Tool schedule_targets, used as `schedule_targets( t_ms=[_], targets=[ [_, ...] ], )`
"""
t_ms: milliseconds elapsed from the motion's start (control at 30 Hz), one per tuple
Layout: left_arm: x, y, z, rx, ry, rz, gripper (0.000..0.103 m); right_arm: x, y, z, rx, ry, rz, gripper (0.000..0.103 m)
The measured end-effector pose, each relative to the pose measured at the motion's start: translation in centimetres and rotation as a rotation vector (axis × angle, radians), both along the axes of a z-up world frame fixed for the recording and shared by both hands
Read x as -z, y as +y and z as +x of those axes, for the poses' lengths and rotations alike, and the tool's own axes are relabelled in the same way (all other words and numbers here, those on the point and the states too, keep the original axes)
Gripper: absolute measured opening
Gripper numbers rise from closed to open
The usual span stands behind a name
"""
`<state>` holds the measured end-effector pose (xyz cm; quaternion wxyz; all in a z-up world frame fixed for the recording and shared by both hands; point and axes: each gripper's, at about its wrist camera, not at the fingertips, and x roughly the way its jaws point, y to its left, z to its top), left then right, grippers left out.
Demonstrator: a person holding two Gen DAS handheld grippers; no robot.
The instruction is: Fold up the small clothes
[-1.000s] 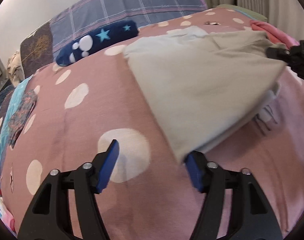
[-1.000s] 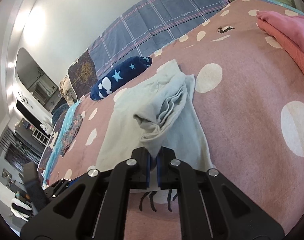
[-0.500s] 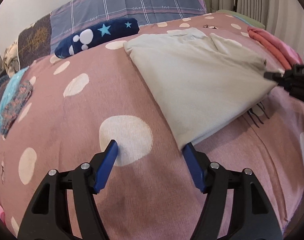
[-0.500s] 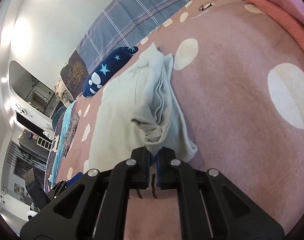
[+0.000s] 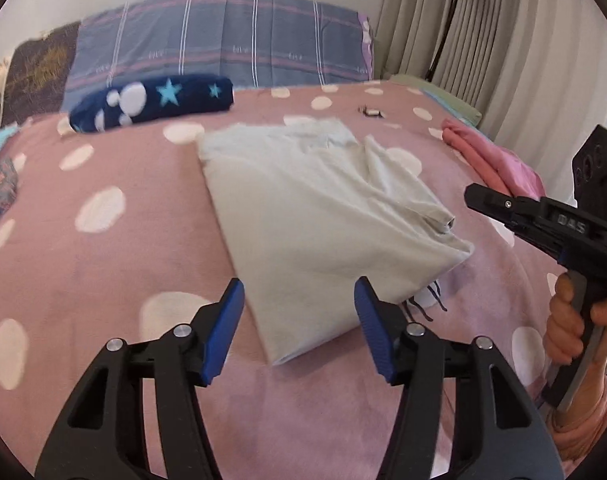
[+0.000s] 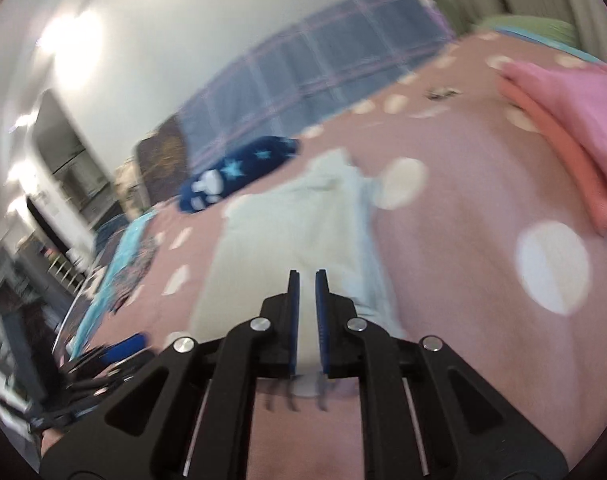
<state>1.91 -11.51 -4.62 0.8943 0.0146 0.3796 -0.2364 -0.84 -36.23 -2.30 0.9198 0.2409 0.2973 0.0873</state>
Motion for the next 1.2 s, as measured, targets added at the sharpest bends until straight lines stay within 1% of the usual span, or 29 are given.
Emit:
schedule_targets(
  t_ms=[67, 100, 167, 200, 233, 267, 333, 367, 400, 500, 567, 600, 667, 733, 767, 800, 833, 900, 933, 967, 1000, 1067, 1133, 1200],
  targets=[
    [1.5, -0.4, 0.9, -0.007, 0.054, 0.002, 0.055, 0.7, 0.6, 0.8, -0.073, -0.001, 0.023, 0.010],
    [2.3, -0.4, 1.3, -0.017, 0.083, 0.010, 0.055, 1.2, 0.5, 1.2, -0.074, 0.020, 0.016, 0.010],
    [4.2, -0.3, 1.8, -0.029, 0.140, 0.030, 0.055, 2.9, 0.1, 2.1, -0.005, 0.114, -0.038, 0.010],
    [4.3, -0.2, 1.5, -0.021, 0.120, 0.023, 0.055, 4.0, -0.6, 2.5, 0.049, 0.176, -0.072, 0.008],
    [4.2, -0.3, 1.3, -0.014, 0.111, 0.030, 0.055, 5.3, -1.7, 2.7, 0.106, 0.240, -0.095, 0.000],
    [4.0, -0.4, 1.1, -0.009, 0.109, 0.041, 0.055, 5.6, -2.2, 2.6, 0.121, 0.252, -0.087, 0.000],
    [3.5, -0.4, 1.1, -0.007, 0.115, 0.049, 0.055, 5.1, -2.1, 2.5, 0.124, 0.243, -0.115, 0.000],
    [3.0, -0.3, 1.1, -0.008, 0.117, 0.041, 0.055, 4.3, -1.7, 2.5, 0.117, 0.227, -0.147, 0.006],
    [2.5, 0.0, 1.0, -0.013, 0.107, 0.023, 0.055, 3.8, -1.4, 2.5, 0.110, 0.210, -0.159, 0.007],
    [1.1, 0.9, 1.0, -0.019, 0.066, -0.011, 0.055, 1.4, -0.2, 2.8, 0.042, 0.125, -0.165, 0.007],
    [0.6, 1.0, 1.1, -0.016, 0.047, -0.005, 0.056, 0.2, 0.4, 3.9, 0.009, 0.094, -0.184, 0.007],
    [0.7, 0.9, 1.3, -0.011, 0.041, 0.005, 0.056, -0.3, 0.4, 4.4, -0.001, 0.093, -0.185, 0.008],
    [1.3, 0.7, 1.6, -0.014, 0.056, 0.018, 0.057, -0.9, 0.8, 5.7, -0.046, 0.091, -0.180, 0.008],
    [2.6, 0.6, 2.4, -0.014, 0.107, 0.019, 0.057, -1.3, 1.5, 7.5, -0.101, 0.077, -0.195, 0.008],
    [3.5, 0.6, 2.8, -0.015, 0.143, 0.015, 0.057, -1.3, 1.9, 8.5, -0.124, 0.073, -0.207, 0.007],
    [4.1, 0.8, 2.9, -0.015, 0.151, 0.004, 0.057, -0.9, 2.1, 9.6, -0.136, 0.081, -0.216, 0.007],
    [4.3, 1.0, 2.8, -0.011, 0.138, -0.012, 0.057, -0.3, 2.0, 10.7, -0.133, 0.104, -0.223, 0.008],
    [4.3, 1.0, 2.7, 0.014, 0.134, -0.022, 0.060, 1.6, 1.5, 12.8, -0.086, 0.193, -0.274, 0.007],
    [4.4, 1.0, 2.7, 0.031, 0.136, -0.024, 0.064, 2.6, 1.0, 13.4, -0.056, 0.233, -0.312, 0.004],
    [4.4, 0.9, 2.7, 0.042, 0.138, -0.023, 0.065, 3.6, 0.5, 13.7, -0.036, 0.258, -0.338, 0.000],
    [4.4, 0.7, 2.7, 0.049, 0.134, -0.018, 0.067, 4.5, -0.1, 13.7, -0.046, 0.258, -0.320, 0.000],
    [4.4, 0.3, 2.6, 0.052, 0.122, -0.003, 0.067, 4.6, -0.2, 13.4, -0.053, 0.238, -0.316, 0.000],
    [4.0, 0.3, 2.6, 0.044, 0.113, -0.002, 0.067, 4.4, 0.5, 13.3, -0.063, 0.236, -0.383, 0.000],
    [3.1, 0.9, 2.5, 0.024, 0.080, -0.001, 0.067, 4.1, 0.9, 13.2, -0.064, 0.237, -0.412, 0.000]
  ],
)
